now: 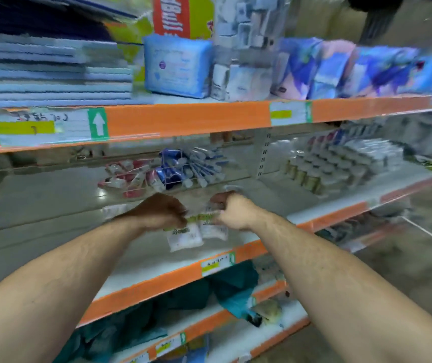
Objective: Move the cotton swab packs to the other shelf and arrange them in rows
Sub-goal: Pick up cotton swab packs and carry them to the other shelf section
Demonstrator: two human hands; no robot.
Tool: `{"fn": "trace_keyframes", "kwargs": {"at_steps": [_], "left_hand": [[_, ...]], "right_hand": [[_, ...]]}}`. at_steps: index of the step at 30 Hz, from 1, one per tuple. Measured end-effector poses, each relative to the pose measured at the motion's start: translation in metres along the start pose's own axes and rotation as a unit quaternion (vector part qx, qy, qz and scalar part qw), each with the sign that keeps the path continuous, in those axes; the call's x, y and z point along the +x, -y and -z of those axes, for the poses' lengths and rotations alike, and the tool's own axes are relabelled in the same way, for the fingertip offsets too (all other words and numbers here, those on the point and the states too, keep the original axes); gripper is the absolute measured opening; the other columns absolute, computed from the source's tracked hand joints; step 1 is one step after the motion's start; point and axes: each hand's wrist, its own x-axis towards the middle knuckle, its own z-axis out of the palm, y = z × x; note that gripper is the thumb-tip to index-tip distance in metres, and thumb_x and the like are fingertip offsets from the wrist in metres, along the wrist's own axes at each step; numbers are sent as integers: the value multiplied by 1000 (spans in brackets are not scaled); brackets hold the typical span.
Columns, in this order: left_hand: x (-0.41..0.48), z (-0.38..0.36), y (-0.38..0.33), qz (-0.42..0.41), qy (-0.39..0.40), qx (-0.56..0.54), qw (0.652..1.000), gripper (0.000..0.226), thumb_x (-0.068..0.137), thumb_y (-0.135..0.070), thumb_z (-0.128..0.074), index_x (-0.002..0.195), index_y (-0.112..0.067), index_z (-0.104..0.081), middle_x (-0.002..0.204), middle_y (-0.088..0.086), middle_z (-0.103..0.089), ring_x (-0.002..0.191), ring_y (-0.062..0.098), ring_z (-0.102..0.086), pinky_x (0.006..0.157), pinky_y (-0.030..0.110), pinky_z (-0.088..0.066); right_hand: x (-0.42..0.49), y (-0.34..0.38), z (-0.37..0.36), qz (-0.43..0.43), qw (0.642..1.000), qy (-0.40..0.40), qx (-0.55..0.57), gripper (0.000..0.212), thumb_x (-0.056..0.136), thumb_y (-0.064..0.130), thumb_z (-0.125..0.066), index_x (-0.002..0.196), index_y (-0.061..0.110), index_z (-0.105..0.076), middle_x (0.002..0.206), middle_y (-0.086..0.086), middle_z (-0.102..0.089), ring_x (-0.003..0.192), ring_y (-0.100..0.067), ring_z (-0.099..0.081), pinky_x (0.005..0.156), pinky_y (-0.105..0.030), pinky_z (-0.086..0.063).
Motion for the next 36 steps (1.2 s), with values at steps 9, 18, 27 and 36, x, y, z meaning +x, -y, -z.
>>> {"fn": "trace_keyframes", "kwargs": {"at_steps": [9,18,27,36], "left_hand": [[53,-129,-165,-58,27,-9,998,47,66,-20,-90,57,-18,-43,56,-4,-37,54,13,-34,52,29,-23],[113,-261,-305,-129,86,-10,988,35,69,-25,-86,73,-3,-59,65,0,-44,60,15,-38,58,28,-28],[216,-368,-437,-214,176,7,961,24,73,-22,-83,71,-8,-63,60,0,-50,52,15,-45,53,25,-35],[319,-440,-563,-279,228,-6,933,25,69,-23,-82,82,-6,-69,73,7,-65,68,21,-60,64,30,-46]], "right_hand": [[-132,-172,116,-88,991,-99,2,18,80,18,-77,92,21,-64,87,-1,-62,83,-18,-58,61,-24,-43],[-239,-325,211,-193,965,-177,9,23,81,17,-77,97,10,-62,92,-3,-59,80,-19,-59,63,-29,-45],[-260,-442,273,-237,947,-218,23,21,82,11,-75,97,17,-61,93,0,-53,83,-14,-52,56,-13,-39],[-256,-546,362,-314,908,-278,22,19,80,15,-75,78,26,-61,78,9,-55,73,-8,-51,57,-17,-38]]}}
